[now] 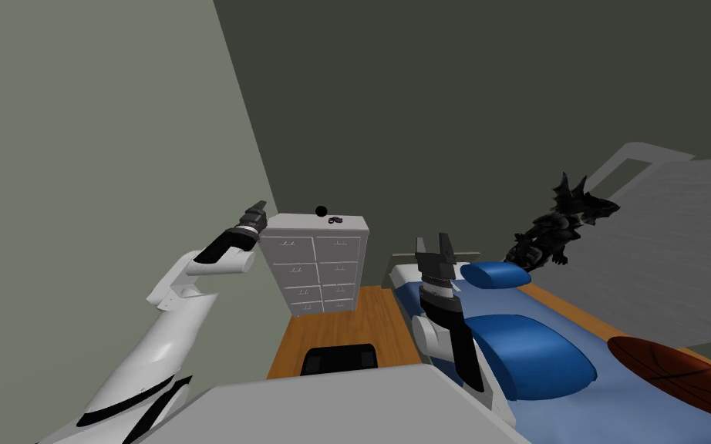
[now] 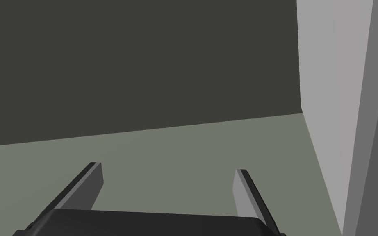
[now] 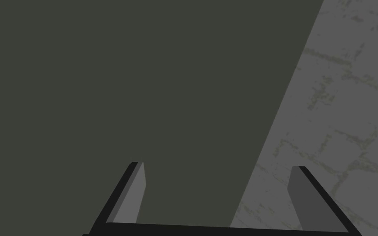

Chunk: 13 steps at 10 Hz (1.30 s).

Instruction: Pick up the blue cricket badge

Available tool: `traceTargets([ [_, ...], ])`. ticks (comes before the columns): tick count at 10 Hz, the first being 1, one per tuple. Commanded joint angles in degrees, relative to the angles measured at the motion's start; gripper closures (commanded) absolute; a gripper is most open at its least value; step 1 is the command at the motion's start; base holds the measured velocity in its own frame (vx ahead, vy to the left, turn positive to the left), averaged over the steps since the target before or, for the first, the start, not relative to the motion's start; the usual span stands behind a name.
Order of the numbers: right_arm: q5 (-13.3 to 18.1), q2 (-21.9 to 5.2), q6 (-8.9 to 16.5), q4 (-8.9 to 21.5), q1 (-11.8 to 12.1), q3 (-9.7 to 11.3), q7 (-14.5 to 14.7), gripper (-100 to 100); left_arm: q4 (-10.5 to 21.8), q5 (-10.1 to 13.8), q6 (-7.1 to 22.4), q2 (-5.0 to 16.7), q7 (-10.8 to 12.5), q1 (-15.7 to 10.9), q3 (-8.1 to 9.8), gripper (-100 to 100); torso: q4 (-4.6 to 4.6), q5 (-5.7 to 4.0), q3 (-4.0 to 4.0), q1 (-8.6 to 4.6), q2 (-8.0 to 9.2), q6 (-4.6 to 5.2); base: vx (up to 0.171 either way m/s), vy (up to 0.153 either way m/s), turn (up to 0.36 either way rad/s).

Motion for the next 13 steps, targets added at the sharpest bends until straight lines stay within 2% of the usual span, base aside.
traceTargets([
  [1,0.0,0.0,0.0,0.0,0.0,0.0,0.0,0,0.4,-0.2,2.7,-0.1,-0.2,-0.6,0.13,-100,0.0,0.0,0.0,0.0,0.0,0.0,-0.003,-0.009,-0.001],
  [2,0.0,0.0,0.0,0.0,0.0,0.0,0.0,0,3.0,-0.3,4.4,1.6,-0.4,-3.4,1.73,-100,0.0,0.0,-0.01,0.02,-0.02,0.0,-0.005,-0.019,-0.001],
  [4,0.0,0.0,0.0,0.0,0.0,0.0,0.0,0,3.0,-0.3,7.2,1.6,-0.4,-3.9,1.73,-100,0.0,-0.01,-0.01,-0.02,-0.02,0.0,-0.003,-0.018,0.001],
  [5,0.0,0.0,0.0,0.0,0.0,0.0,0.0,0,5.7,-0.4,8.9,3.3,-0.6,-6.7,3.31,-100,-0.01,0.0,-0.01,0.0,-0.03,0.0,-0.003,-0.03,-0.012],
  [8,0.0,0.0,0.0,0.0,0.0,0.0,0.0,0,5.7,-0.4,12.5,3.3,-0.6,-7.1,3.31,-100,-0.01,0.0,-0.02,-0.01,-0.04,0.0,0.0,-0.017,-0.001],
  [9,0.0,0.0,0.0,0.0,0.0,0.0,0.0,0,8.5,-0.6,14.7,5.1,-0.8,-9.9,4.85,-100,-0.01,0.01,-0.02,0.04,-0.03,-0.01,0.001,-0.029,-0.029],
  [11,0.0,0.0,0.0,0.0,0.0,0.0,0.0,0,8.5,-0.6,17.4,5.1,-0.8,-10.3,4.85,-100,-0.01,-0.01,-0.03,-0.06,-0.05,0.0,0.002,-0.026,-0.002],
  [12,0.0,0.0,0.0,0.0,0.0,0.0,0.0,0,11.3,-0.8,19.2,6.8,-0.9,-13.0,6.34,-100,-0.01,0.0,-0.02,-0.02,-0.04,-0.01,-0.003,-0.043,-0.031],
  [13,0.0,0.0,0.0,0.0,0.0,0.0,0.0,0,11.4,-0.8,21.1,6.8,-0.9,-13.4,6.34,-100,0.0,-0.02,-0.01,-0.08,-0.02,0.0,0.005,-0.043,-0.016],
])
